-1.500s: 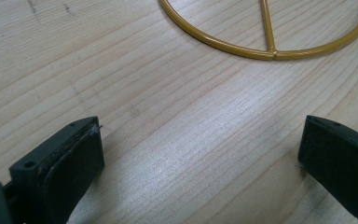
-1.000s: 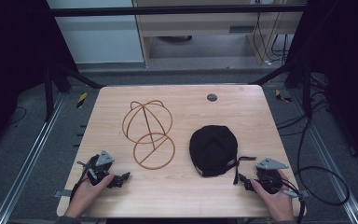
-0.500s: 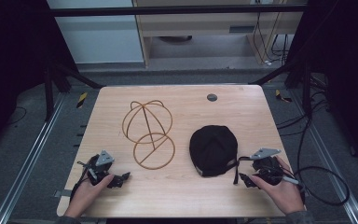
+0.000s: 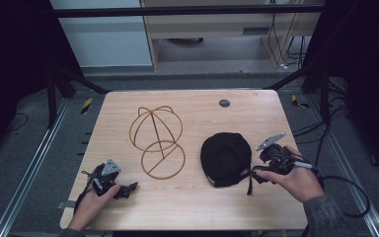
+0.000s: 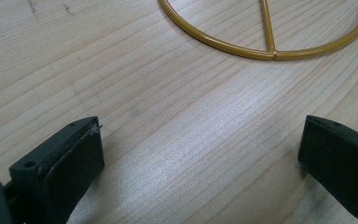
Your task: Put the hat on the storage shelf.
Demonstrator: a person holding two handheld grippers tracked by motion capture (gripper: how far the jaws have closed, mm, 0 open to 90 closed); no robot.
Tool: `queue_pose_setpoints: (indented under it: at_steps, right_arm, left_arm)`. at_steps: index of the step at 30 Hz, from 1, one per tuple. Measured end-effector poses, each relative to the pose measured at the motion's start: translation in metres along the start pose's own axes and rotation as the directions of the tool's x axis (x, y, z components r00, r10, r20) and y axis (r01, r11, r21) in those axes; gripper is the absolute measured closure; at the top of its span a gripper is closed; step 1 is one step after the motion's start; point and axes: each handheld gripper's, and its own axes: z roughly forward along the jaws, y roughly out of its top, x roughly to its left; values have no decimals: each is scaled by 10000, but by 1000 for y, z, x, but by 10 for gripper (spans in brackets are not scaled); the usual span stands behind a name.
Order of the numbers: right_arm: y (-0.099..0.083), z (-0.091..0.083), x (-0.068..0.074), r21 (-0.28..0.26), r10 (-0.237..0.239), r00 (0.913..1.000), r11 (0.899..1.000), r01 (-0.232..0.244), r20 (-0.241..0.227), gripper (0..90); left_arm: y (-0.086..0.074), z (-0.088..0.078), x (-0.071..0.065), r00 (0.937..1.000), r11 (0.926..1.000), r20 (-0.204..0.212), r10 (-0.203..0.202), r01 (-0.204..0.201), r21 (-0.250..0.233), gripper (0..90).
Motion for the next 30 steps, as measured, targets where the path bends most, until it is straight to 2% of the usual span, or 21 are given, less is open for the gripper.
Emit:
queue_pose_setpoints:
  at_steps: [7,13,17,25,30]
  right_arm:
    - [32,-12,-2,234,-500,9987,9985,501,-51,147]
    - [54,-13,-1,621,-1053,9943,9924,1062,-177,173]
    - [69,-15,0,662,-1318,9910,9889,1332,-251,198]
    - [86,-9,4,666,-1619,9858,9841,1647,-456,265]
    - [98,0,10,615,-1929,9785,9784,1974,-728,297]
  left_arm:
    - [0,0,0,10000,10000,1,-3,3,-1,0]
    - [0,0,0,10000,10000,1,0,0,-2,0]
    - [0,0,0,10000,10000,-8,-29,29,-31,0]
    - [0,0,0,10000,10000,-8,-6,6,-29,0]
    - [0,0,0,10000,10000,-1,-3,3,-20,0]
